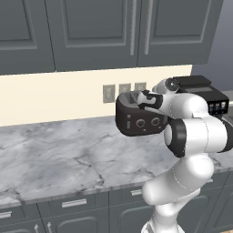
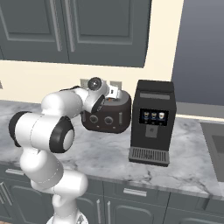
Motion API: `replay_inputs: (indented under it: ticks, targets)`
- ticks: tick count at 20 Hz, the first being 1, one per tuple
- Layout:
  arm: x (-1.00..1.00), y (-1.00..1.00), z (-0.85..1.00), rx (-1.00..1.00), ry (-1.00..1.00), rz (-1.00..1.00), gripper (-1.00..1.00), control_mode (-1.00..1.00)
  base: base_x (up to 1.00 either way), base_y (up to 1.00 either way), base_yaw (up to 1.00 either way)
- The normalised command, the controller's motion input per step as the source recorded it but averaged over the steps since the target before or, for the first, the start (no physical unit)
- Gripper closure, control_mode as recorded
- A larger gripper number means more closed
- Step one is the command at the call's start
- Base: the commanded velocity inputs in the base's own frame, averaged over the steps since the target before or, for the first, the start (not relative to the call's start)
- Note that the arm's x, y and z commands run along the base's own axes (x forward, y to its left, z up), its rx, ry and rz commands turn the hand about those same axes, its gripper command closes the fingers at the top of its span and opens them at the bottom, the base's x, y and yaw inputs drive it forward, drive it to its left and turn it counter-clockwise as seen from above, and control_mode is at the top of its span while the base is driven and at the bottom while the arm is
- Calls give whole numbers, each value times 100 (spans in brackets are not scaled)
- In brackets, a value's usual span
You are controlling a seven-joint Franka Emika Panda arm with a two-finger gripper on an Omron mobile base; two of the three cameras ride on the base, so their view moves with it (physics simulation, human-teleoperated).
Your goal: Start the toaster. Once the lever pops up, take the bread to the plate on the dining counter.
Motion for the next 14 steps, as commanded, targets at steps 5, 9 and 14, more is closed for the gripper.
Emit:
replay_inputs:
  ticks: [5,9,14]
  targets:
    - [0,0,0,0,0,0,-100,-100,0,0,0]
    - [0,0,0,0,0,0,-100,-100,0,0,0]
    - [0,0,0,0,0,0,-100,-100,0,0,0]
